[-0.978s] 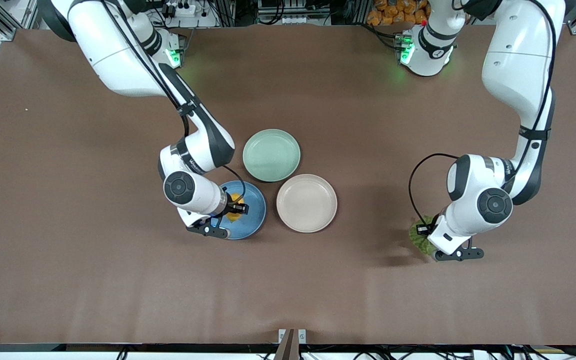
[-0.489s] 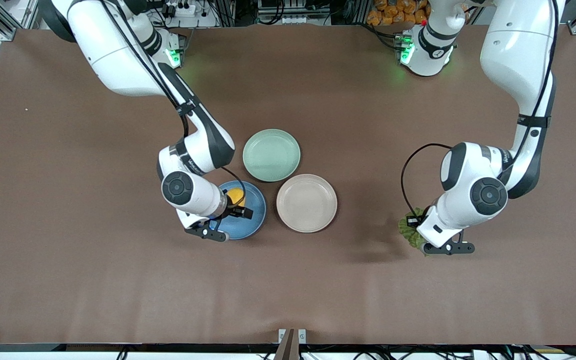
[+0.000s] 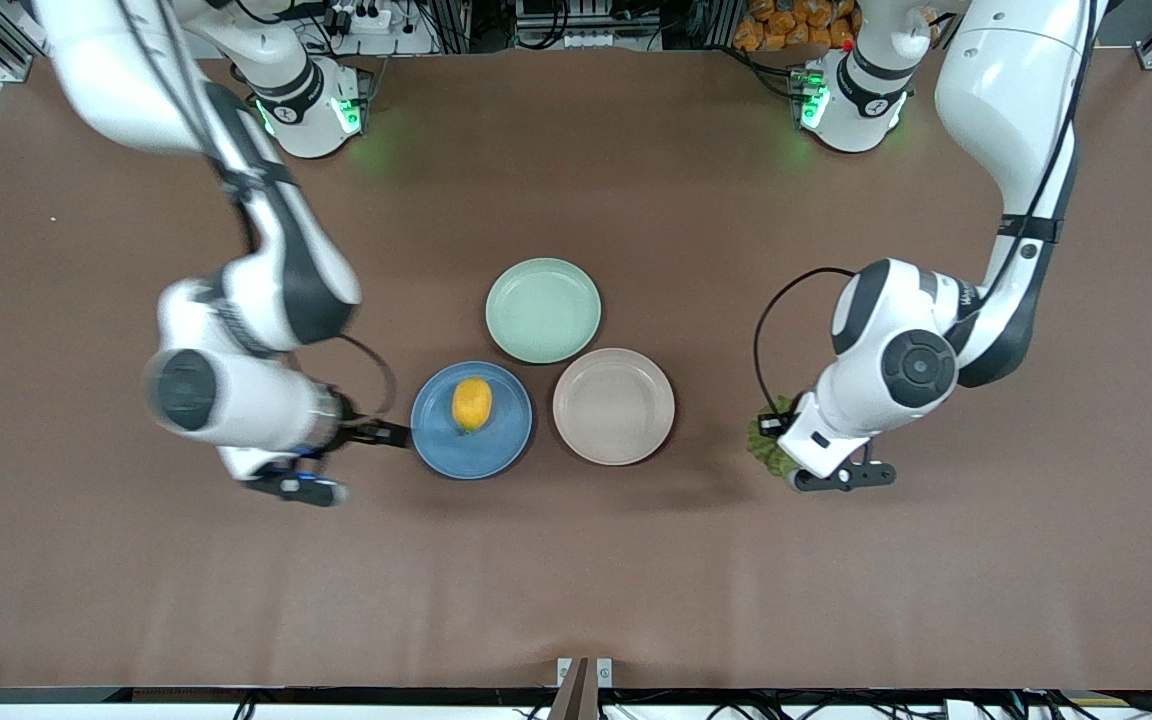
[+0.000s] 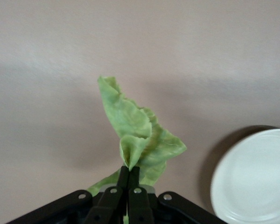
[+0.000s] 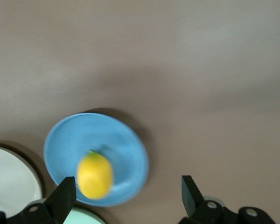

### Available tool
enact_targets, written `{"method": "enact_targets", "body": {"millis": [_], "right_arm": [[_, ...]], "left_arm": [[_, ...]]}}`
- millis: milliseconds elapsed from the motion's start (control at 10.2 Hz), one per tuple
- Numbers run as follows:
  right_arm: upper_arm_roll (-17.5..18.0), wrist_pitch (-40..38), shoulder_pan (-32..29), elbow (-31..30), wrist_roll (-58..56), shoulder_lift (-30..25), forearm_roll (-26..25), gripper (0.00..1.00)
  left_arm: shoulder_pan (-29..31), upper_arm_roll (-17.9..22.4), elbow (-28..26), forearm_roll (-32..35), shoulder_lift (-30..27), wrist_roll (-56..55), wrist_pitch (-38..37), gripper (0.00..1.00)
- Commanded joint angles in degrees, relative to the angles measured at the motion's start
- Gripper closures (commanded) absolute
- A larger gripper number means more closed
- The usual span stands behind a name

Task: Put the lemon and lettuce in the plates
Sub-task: 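Release the lemon and withdraw the right gripper while the left lifts lettuce, then lower the lettuce onto the cream plate and open the left gripper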

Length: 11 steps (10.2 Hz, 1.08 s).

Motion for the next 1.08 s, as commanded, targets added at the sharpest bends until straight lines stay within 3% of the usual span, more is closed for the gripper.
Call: {"method": "enact_targets", "body": {"millis": [0,293,587,783,880,978], "right_arm": [[0.46,-4.95,-5.98,-1.62,-4.83,-7.48,0.49,0.00],[-6.29,-11.87,-7.76,-1.62,-10.34,-17.93,0.40,0.00],[-6.05,-18.49,-7.41,-2.40,-13.28,-24.80,-0.30,0.00],[-5.52,-20.51,-7.49,-3.46,-13.37,-26.05,-2.84,0.00],[-5.70,-20.69,-7.75,-4.77,-13.45,-27.27,-3.02,0.00],[-5.70,-20.08,-7.76,-8.44,-13.46,-29.81,-3.11,0.00]], "left_arm": [[-0.07,-4.04,-0.04,0.22,-1.03,-7.94,-1.35,1.00],[-6.46,-4.93,0.66,0.22,1.33,-20.08,-0.82,1.00],[-10.26,-5.02,3.74,0.04,5.81,-25.37,3.46,1.00],[-13.33,-4.85,3.74,-1.36,8.01,-28.09,7.34,1.00],[-14.21,-4.84,3.65,-1.28,8.98,-30.02,8.22,0.81],[-14.74,-4.67,3.65,-1.27,9.51,-30.13,8.84,0.31]]}}
